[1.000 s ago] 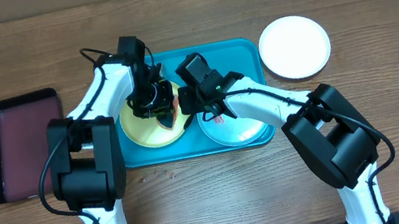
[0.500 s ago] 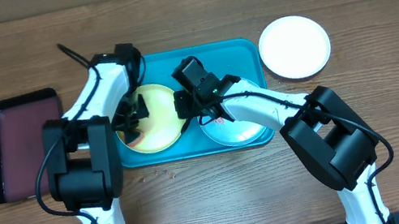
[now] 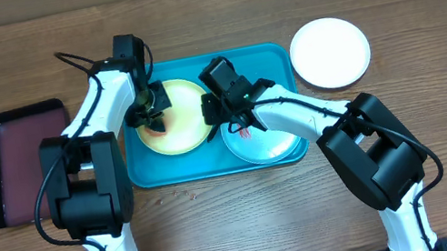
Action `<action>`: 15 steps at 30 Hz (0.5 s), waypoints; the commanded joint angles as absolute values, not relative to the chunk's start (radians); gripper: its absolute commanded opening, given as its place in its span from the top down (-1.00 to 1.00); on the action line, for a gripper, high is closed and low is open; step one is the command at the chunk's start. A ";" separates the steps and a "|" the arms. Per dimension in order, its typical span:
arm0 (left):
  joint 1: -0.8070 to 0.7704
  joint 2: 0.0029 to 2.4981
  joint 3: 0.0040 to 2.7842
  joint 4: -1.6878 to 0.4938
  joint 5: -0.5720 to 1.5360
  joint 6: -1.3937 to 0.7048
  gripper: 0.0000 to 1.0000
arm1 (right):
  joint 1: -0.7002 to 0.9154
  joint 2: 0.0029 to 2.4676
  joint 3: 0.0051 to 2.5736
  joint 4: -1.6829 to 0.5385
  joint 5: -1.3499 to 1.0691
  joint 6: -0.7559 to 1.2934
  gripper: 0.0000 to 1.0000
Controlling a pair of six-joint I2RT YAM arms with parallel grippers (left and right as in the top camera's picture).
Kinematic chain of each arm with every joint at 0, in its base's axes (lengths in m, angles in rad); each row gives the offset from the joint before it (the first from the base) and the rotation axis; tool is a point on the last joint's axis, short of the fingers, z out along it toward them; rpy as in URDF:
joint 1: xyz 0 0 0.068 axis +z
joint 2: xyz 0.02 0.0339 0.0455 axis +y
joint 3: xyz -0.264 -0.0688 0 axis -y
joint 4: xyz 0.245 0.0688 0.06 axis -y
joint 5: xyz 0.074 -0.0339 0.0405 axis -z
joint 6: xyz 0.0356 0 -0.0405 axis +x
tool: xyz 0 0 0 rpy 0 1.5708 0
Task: Clean dirty plates on tray and stack at the side
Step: 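Carry the sponge left toward the dark tray with the left gripper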
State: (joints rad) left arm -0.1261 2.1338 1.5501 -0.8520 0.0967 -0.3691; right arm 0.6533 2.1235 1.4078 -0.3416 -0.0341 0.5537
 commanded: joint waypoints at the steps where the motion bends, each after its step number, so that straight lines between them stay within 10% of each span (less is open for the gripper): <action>1: -0.176 2.171 1.539 -0.859 0.315 -0.290 0.92 | 0.667 2.123 1.407 -0.339 -0.054 0.550 0.90; 15: -0.188 2.171 1.540 -0.972 0.140 -0.246 0.91 | 0.667 2.123 1.407 -0.344 -0.054 0.550 0.90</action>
